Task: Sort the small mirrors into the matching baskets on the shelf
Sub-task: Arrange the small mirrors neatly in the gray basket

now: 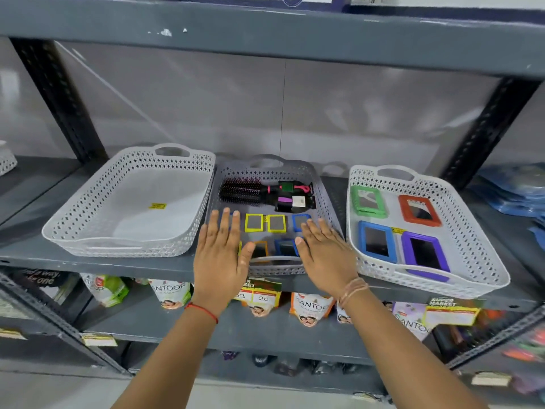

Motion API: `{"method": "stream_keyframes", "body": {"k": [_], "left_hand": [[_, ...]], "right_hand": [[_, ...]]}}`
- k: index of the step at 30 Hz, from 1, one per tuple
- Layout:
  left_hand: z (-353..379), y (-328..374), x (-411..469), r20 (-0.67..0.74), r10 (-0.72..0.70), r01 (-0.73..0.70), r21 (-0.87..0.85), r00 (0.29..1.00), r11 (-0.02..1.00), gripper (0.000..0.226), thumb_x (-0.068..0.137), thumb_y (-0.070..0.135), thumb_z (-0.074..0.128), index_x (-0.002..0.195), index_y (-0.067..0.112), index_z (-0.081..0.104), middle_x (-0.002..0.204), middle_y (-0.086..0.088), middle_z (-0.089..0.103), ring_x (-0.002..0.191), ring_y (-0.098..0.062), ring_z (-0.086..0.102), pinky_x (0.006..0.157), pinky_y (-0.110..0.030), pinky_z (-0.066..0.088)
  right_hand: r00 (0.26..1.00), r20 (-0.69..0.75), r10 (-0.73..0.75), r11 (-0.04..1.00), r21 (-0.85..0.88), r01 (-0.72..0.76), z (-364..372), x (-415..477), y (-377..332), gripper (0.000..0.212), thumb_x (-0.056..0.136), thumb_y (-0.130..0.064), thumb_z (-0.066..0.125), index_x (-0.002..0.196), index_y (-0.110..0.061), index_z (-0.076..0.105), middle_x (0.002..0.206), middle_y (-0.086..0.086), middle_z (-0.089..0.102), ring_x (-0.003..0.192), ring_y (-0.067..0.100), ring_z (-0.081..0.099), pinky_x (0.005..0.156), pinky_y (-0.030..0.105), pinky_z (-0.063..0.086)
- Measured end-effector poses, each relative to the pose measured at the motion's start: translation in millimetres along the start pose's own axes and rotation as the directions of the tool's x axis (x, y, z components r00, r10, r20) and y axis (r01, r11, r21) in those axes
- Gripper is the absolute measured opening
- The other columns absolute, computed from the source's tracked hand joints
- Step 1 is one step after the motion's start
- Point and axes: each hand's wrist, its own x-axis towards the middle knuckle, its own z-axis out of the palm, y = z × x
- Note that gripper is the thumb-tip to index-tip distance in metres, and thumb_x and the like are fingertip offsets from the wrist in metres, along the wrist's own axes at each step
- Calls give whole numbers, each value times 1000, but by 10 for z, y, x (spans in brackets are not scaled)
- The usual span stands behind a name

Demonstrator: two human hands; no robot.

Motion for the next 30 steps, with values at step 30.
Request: {"method": "stream_keyframes", "body": {"k": [30], "left_hand": [[60,-261,131,61,36,-35,-18,998,999,93,85,65,-11,140,1,28,146,-16,32,134,-18,6,112,-39,10]], "right_hand": [[995,70,73,997,7,-74,12,69,-198,53,99,-37,16,145,-10,19,157,4,16,146,19,3,120,33,0]]}}
